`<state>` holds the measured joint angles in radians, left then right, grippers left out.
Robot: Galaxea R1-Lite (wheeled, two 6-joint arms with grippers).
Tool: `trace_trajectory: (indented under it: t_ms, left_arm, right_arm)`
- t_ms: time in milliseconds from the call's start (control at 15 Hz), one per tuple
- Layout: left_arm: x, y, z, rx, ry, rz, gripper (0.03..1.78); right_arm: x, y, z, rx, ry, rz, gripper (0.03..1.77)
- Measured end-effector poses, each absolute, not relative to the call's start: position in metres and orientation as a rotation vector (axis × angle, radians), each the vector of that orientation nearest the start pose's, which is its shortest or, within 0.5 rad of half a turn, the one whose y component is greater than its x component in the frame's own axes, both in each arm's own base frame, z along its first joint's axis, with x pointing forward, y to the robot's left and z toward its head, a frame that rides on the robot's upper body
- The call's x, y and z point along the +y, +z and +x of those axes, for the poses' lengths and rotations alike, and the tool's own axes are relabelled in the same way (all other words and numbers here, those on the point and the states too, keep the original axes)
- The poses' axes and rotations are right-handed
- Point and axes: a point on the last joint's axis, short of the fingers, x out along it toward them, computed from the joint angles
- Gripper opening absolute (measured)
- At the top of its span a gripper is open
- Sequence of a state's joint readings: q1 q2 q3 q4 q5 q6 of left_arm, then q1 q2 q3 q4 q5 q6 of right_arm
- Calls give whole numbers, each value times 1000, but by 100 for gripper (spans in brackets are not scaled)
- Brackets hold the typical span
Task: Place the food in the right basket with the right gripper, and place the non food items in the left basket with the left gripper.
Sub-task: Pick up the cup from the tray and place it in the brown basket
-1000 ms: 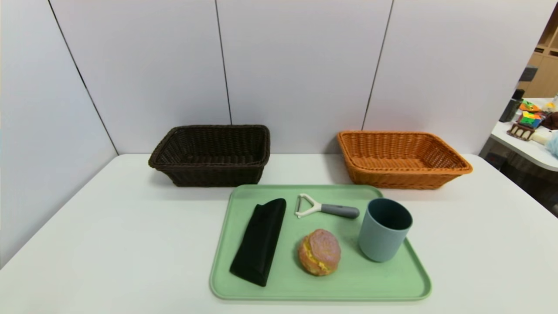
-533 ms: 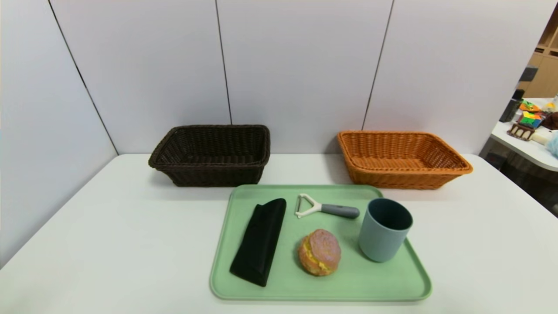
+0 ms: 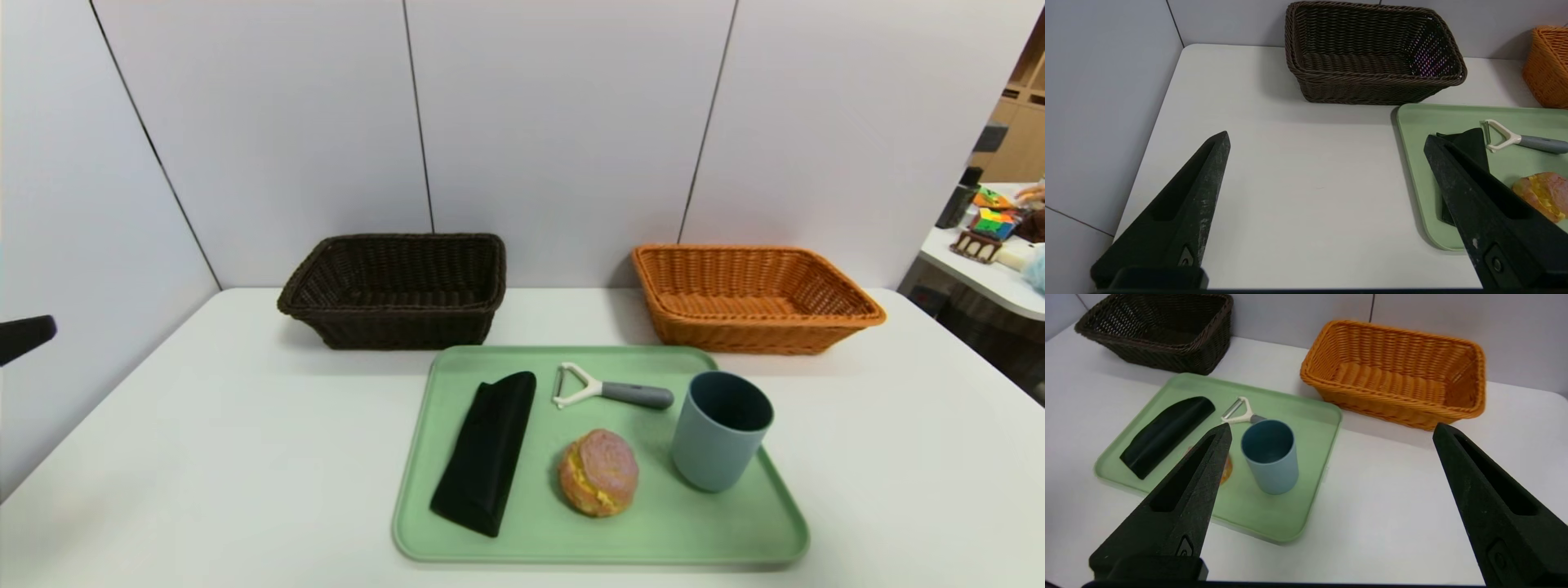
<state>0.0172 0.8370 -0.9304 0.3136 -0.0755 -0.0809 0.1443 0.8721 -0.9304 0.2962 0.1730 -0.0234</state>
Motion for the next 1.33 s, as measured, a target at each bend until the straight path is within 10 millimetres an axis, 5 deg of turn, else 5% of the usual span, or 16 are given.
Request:
trace_trajectory:
  t_ms: [400,1333]
  left_arm:
    - [-1,278,96,338,-46,-139,169]
    - [-1,268,102,391,-46,-140,169]
  right_arm:
    - [37,283,106,343,388,-25,170]
    - [86,294,188,640,369,-7,170]
